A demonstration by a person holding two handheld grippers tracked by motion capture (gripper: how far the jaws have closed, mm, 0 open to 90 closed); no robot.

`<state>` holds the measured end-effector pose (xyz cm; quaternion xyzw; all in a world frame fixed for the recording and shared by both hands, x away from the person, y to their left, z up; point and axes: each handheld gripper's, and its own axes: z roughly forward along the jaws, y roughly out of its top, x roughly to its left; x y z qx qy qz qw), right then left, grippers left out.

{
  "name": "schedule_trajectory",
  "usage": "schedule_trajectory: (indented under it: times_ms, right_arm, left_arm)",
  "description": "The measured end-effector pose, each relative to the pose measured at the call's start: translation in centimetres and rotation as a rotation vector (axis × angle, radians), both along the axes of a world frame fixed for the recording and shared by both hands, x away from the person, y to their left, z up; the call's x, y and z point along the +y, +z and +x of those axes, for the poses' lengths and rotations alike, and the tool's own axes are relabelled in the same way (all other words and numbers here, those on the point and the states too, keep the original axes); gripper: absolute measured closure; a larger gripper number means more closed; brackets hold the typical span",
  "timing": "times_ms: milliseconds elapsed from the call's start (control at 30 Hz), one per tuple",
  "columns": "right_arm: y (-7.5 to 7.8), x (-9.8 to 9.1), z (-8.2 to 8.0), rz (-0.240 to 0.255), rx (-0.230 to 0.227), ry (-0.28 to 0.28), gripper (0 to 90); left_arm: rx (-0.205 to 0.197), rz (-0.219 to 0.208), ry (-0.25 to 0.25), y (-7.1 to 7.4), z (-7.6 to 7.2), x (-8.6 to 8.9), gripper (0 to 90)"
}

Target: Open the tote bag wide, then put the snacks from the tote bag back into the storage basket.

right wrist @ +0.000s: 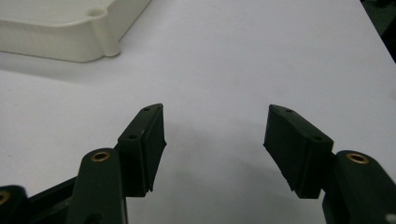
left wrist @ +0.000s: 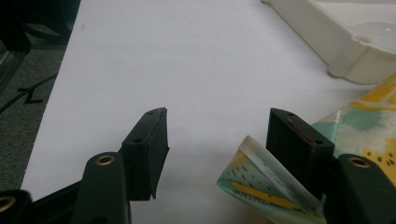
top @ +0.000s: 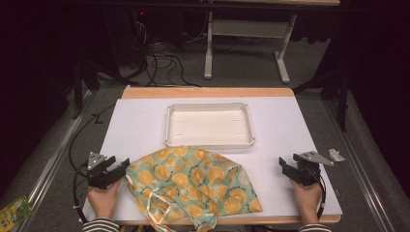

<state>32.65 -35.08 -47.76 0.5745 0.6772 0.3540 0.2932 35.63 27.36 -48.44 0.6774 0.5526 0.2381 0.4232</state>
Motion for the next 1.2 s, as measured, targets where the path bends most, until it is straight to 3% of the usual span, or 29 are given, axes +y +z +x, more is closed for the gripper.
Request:
schedule_trajectory:
  times_ms: [200,333,367,500,633,800,900,967,1033,1200]
  right_arm:
    - [0.0,0.0,0.0,0.002,0.005,0.002,38.6]
    - [0.0,0.2,0.1,-0.018,0.014,0.012,38.8]
    - [0.0,0.5,0.2,-0.048,0.026,0.029,38.6]
    - [0.0,0.7,0.1,-0.064,0.008,0.039,38.3]
    - [0.2,0.6,-0.2,-0.049,-0.012,0.033,37.5]
    - [0.4,1.1,-0.4,-0.047,0.013,0.058,36.8]
    - [0.7,1.5,-0.8,-0.027,0.009,0.084,36.0]
    - [0.8,1.7,-0.8,-0.007,0.031,0.117,36.1]
    - [0.6,2.0,-0.8,-0.002,0.045,0.138,38.7]
    - [0.9,2.5,-1.6,0.008,0.013,0.163,48.9]
  left_arm:
    - [0.0,-0.002,0.001,0.0,0.0,0.0,39.1]
    - [-0.002,-0.002,0.004,0.0,0.0,0.0,38.9]
    - [0.002,0.0,0.002,0.0,0.0,0.0,38.9]
    - [0.003,-0.003,0.0,0.0,0.0,0.0,38.8]
    - [0.004,0.0,0.002,0.0,0.1,0.0,38.7]
    - [0.0,0.0,0.006,0.0,0.0,0.0,38.4]
    - [-0.004,0.002,0.005,0.0,0.0,0.0,38.3]
    - [-0.006,0.004,0.005,0.0,-0.1,0.0,38.0]
    - [-0.012,0.005,0.007,0.0,-0.1,0.0,38.1]
    - [-0.01,0.001,0.002,0.0,-0.1,0.0,38.1]
